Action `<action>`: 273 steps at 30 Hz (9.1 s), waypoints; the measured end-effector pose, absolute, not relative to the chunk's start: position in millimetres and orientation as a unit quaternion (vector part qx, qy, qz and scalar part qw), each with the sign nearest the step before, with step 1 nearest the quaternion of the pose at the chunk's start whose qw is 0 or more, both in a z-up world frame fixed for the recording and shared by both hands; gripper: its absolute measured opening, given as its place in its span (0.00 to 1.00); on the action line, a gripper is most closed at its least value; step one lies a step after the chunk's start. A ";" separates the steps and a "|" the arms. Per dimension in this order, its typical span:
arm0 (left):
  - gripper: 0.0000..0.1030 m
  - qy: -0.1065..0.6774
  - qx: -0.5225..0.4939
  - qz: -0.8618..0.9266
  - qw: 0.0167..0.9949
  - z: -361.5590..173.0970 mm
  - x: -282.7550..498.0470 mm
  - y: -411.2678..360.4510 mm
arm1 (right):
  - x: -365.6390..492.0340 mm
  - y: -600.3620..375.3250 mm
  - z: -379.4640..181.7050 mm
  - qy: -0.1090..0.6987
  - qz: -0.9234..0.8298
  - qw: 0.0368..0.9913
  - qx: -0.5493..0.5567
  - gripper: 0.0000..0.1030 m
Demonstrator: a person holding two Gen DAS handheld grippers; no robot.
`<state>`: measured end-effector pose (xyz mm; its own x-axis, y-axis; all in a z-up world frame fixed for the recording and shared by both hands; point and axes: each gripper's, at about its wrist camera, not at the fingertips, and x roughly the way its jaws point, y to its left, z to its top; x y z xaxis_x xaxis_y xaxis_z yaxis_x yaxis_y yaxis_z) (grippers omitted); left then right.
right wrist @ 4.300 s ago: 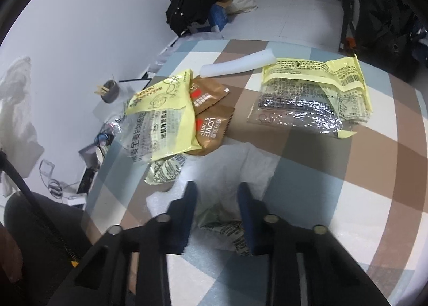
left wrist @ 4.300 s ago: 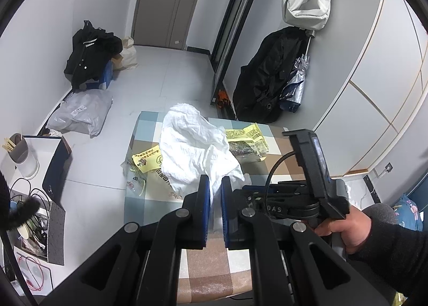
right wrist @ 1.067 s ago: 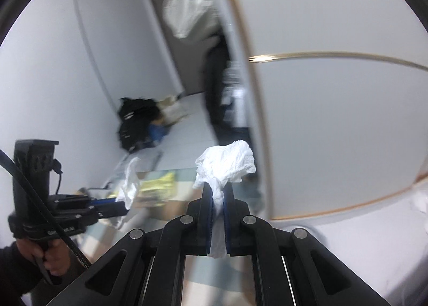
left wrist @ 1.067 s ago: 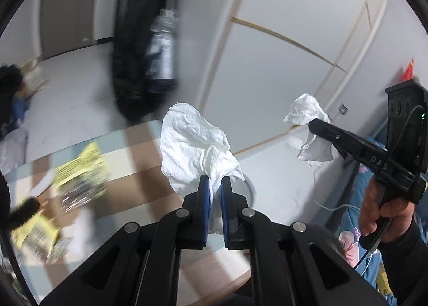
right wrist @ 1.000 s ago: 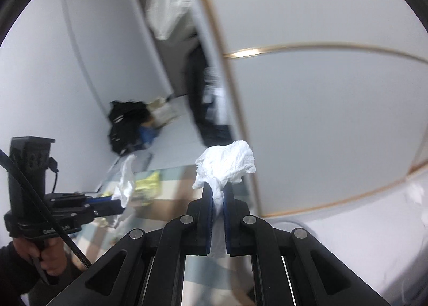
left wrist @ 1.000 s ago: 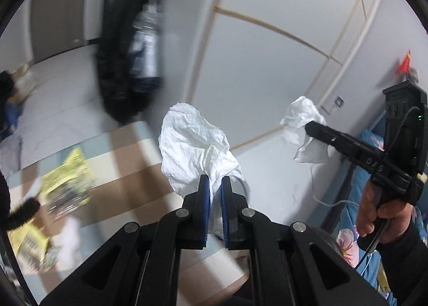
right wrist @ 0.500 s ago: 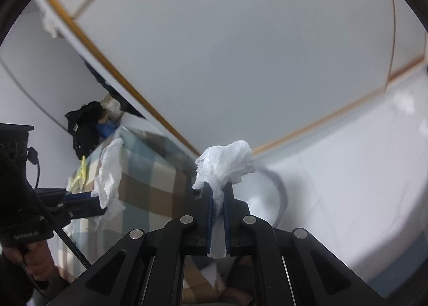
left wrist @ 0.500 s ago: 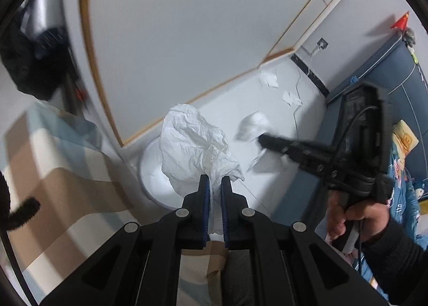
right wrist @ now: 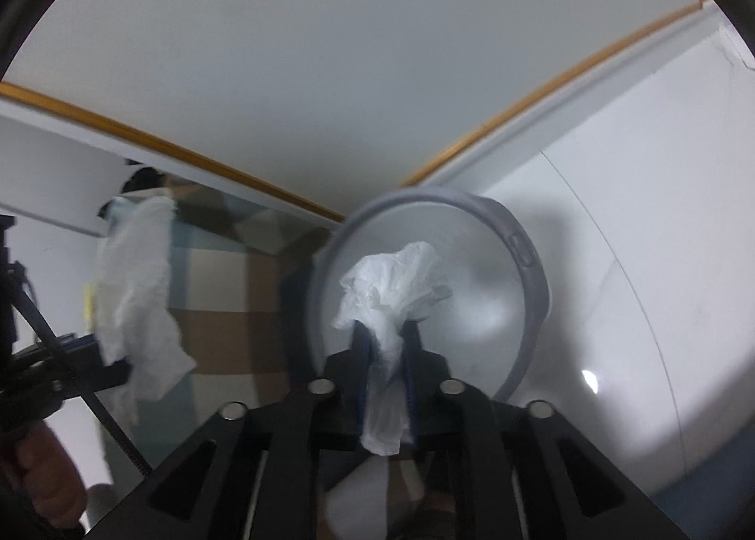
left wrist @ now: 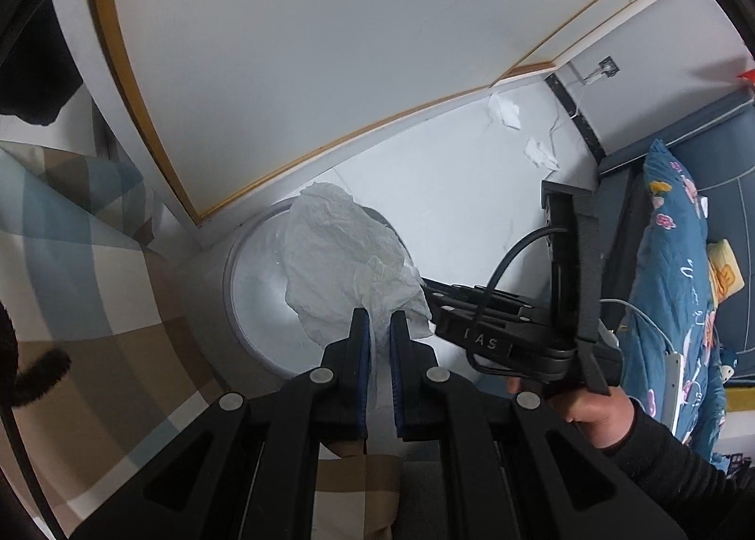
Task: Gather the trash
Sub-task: 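Carry both tissues over the trash bin and open both tools, then move both tools back over the table, then grasp the red-patterned wrapper with the right tool, then grasp the white foam piece with the left tool while the right tool holds the wrapper, then carry the foam piece and red-patterned wrapper over the bin with both tools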
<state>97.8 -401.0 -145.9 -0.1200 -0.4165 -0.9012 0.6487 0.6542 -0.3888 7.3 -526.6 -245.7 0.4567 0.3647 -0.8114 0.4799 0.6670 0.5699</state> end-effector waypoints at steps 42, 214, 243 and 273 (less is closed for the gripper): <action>0.42 0.677 0.096 -0.376 0.626 -190.7 108.5 -427.5 | -59.5 -559.0 -214.3 0.452 -0.133 0.766 0.437 0.60; 0.52 0.537 0.194 -0.185 0.800 -97.8 94.4 -112.0 | 3.6 -246.0 -23.9 0.373 0.079 0.911 0.159 0.20; 0.33 0.522 0.123 -0.216 0.816 -68.3 73.1 -98.6 | 4.7 -235.1 -27.0 0.383 0.082 0.908 0.151 0.20; 0.33 0.403 -0.080 -0.209 0.888 9.2 23.7 -14.0 | -9.5 -188.8 31.5 0.347 0.137 0.914 0.160 0.20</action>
